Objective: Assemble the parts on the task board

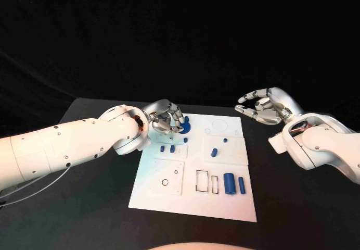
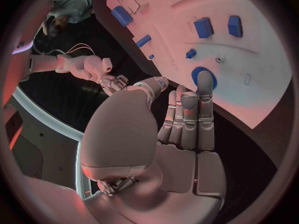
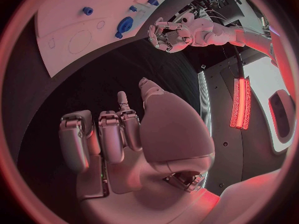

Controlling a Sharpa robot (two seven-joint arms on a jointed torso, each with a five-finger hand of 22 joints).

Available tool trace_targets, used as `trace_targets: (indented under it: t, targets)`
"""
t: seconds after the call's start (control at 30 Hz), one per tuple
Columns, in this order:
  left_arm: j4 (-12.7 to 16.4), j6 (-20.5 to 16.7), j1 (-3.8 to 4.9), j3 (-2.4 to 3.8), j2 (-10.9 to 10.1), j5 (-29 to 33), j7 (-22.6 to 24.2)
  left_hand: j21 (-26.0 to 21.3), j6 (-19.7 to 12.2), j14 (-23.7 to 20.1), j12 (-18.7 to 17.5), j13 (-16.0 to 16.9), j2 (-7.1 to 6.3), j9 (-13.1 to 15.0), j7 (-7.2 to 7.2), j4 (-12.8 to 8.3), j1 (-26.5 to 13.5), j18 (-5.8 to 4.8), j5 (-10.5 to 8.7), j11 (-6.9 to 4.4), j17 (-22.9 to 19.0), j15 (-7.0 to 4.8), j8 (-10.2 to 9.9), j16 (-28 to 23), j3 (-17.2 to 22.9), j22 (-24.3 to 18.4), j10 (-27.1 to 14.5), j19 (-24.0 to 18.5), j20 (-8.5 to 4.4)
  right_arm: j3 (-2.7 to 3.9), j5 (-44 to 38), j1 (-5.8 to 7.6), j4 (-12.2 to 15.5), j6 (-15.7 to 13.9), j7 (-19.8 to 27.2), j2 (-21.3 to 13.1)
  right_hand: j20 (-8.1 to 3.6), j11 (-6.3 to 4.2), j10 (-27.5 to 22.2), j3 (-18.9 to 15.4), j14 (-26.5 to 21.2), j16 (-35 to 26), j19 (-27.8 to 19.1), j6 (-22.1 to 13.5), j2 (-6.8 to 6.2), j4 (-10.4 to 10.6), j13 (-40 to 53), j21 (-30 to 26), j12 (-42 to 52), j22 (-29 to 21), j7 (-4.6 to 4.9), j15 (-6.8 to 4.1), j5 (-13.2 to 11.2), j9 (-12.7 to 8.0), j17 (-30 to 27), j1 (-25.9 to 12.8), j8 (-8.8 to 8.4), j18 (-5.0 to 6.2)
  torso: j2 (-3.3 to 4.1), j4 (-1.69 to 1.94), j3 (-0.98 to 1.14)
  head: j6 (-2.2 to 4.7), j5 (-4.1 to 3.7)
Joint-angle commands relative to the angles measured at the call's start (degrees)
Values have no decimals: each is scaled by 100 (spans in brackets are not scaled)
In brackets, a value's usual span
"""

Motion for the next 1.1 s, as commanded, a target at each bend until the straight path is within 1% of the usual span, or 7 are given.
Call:
trace_targets:
  t: [0.03,0.1,0.17,0.27,0.43,0.83,1.1]
  targets:
    - [-91,-146,-69,-14,134,-1271,604,29,83,55,-231,-288,-48,-209,-15,11,67,75,-3,-19,-49,-21,-155,100,33,25,-24,76,-15,0,-54,-5,-8,34,55,13,-35,4,-68,1,511,-36,569,-7,-11,-1,719,3,-47,1482,-14,-32,8,-8,1162,-31,39,-73,2,-4,-1,13,-21]
    - [-154,-29,-95,-19,199,-1581,579,170,79,157,-333,-409,-69,-297,-18,28,64,44,-7,-18,-12,-30,-230,193,26,180,-37,201,-18,0,-54,-8,-12,40,57,17,-35,4,-68,1,511,-36,569,-7,-11,-1,719,3,-47,1482,-14,-32,8,-8,1162,-31,39,-73,1,-1,-1,15,-29]
    - [-225,106,-116,-23,264,-1901,533,495,114,315,-498,-591,-114,-406,-36,67,37,-29,-17,-1,73,-20,-304,363,-20,553,-97,449,-11,0,-54,-13,-14,45,58,21,-35,4,-68,1,511,-36,569,-7,-11,-1,719,3,-47,1482,-14,-32,8,-8,1162,-31,39,-73,2,-2,-2,14,-28]
    - [-302,290,-135,-28,336,-2282,440,950,173,537,-580,-745,-127,-509,-59,79,61,-118,-19,-16,281,-16,-361,648,-62,1075,-37,752,-21,0,-53,-20,-16,49,60,24,-35,4,-68,1,511,-36,569,-7,-11,-1,719,3,-47,1482,-14,-32,8,-8,1162,-31,39,-73,4,-4,0,17,-25]
    - [-392,651,-151,-31,438,-2791,234,1467,263,786,-666,-907,-140,-619,-133,83,92,-224,-19,-57,554,-55,-420,989,-100,1667,-2,1063,-46,0,-52,-30,-17,51,63,27,-35,4,-68,1,511,-36,569,-7,-11,-1,719,3,-47,1482,-14,-32,8,-8,1162,-31,39,-73,4,-1,2,18,-31]
    - [-626,1102,-159,-32,705,-3171,-60,2081,382,1103,-837,-1165,-132,-788,-205,118,119,-355,-43,-94,884,-107,-540,1383,-168,2380,25,1414,-85,0,-51,-42,-16,52,69,45,-35,3,-74,6,510,-37,560,-7,-10,-3,713,-8,-52,1473,-14,-33,10,-9,1162,-27,41,-69,5,-9,6,11,-29]
    - [-717,1147,-161,-33,818,-3208,-111,2266,497,1213,-881,-1265,-75,-848,-218,118,188,-393,-35,-105,972,-114,-569,1495,-97,2594,137,1518,-92,0,-50,-44,-13,53,69,50,-35,3,-74,6,510,-37,560,-7,-10,-3,713,-8,-52,1473,-14,-33,10,-9,1162,-27,41,-69,4,-3,7,2,-37]
